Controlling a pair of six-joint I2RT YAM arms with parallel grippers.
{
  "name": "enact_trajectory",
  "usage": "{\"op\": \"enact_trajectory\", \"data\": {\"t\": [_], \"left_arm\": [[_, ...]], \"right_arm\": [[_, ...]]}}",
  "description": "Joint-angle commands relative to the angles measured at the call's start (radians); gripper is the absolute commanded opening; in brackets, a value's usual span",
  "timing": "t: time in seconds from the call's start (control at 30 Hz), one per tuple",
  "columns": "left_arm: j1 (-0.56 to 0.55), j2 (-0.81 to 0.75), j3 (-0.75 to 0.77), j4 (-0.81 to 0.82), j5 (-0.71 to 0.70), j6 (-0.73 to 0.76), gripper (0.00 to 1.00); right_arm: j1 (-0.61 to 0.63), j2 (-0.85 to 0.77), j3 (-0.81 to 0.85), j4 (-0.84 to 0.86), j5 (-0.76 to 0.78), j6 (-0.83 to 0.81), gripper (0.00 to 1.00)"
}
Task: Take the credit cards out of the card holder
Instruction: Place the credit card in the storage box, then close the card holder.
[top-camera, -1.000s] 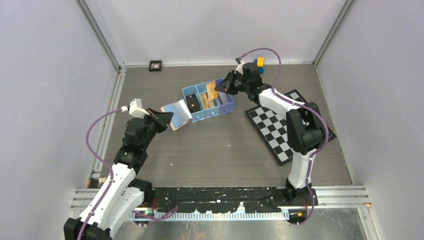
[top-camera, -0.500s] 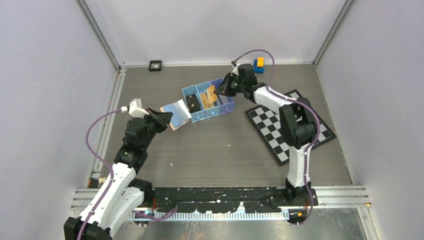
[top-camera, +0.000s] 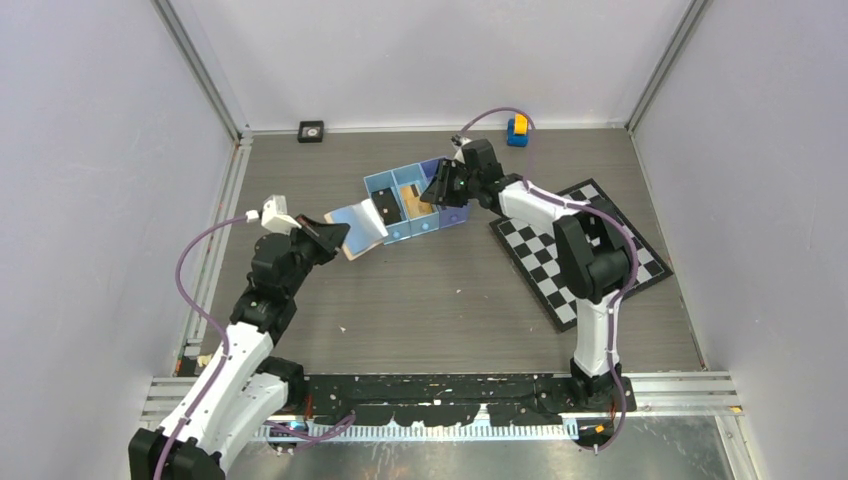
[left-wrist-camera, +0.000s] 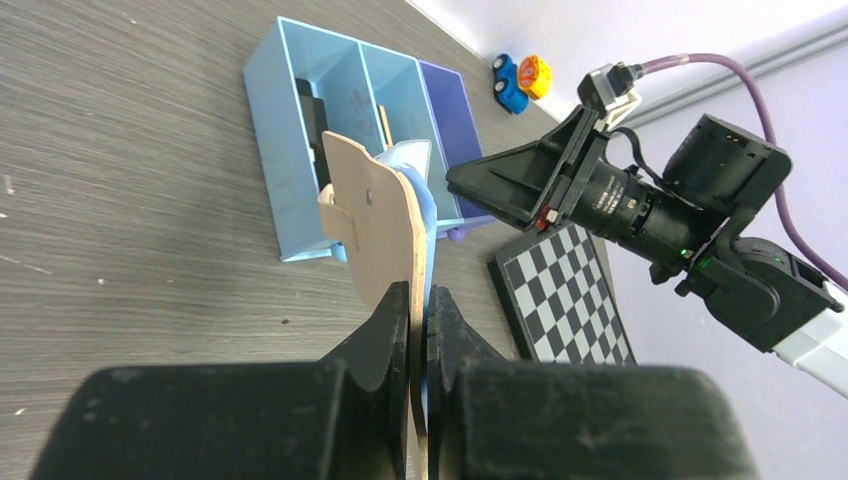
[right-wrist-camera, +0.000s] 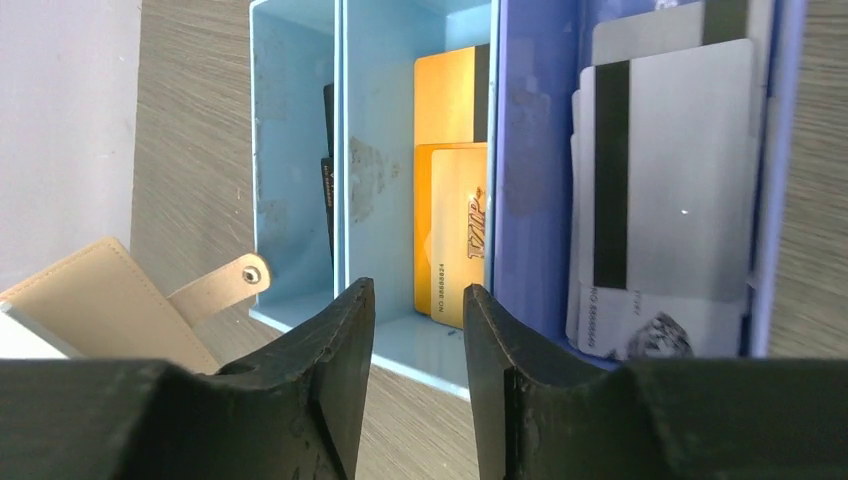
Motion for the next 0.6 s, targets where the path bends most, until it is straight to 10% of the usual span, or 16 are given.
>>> {"op": "enact_trajectory", "data": {"t": [0.0, 0.2, 0.57], "left_arm": [[0.006, 0.033, 0.000, 0.134, 0.100, -0.013, 0.00], [0.005, 0.086, -0.036, 0.332, 0.250, -0.073, 0.00], [0.006, 0.210, -0.086, 0.756, 0.477, -0.218, 0.00]], "right_arm": [[-0.004, -0.160, -0.073, 0.114, 0.079, -0.009, 0.45], [0.019, -0.376, -0.274, 0.128, 0.131, 0.044, 0.58], [0.097, -0.541, -0.531, 0.188, 0.216, 0.088, 0.51]]}}
